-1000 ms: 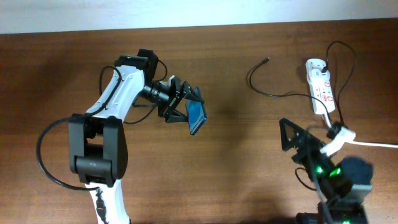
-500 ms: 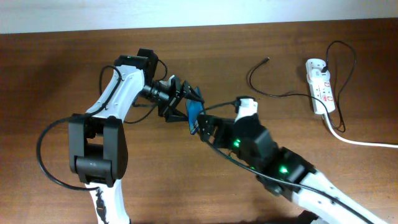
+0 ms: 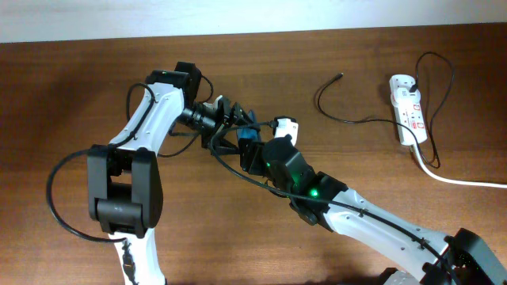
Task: Plug charger to phone and switch on socket
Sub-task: 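Reach the right gripper to the phone and grip its edge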
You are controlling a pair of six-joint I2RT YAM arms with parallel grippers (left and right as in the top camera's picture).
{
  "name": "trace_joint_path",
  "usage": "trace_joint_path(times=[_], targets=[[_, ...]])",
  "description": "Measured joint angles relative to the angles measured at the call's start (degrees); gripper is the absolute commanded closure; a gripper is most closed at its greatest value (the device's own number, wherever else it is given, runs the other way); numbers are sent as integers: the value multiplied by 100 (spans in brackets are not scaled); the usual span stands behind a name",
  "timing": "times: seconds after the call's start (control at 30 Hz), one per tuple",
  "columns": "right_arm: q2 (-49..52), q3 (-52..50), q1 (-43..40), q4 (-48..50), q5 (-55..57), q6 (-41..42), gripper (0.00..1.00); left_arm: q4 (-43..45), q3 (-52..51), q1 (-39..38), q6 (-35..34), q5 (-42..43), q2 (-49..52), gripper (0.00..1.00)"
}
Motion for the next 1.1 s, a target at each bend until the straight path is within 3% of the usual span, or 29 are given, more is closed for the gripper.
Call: trace_joint_path(times=[0.43,0.73,1.1], targets=[[0,0,221,37,-4,219,49,0,0,0,0,0,0,46],[0,0,262,28,153,236,69,-2,0,0,0,7,0,46],[4,-2,262,-22,236,254,81,-2,0,4,0,20,0,45]])
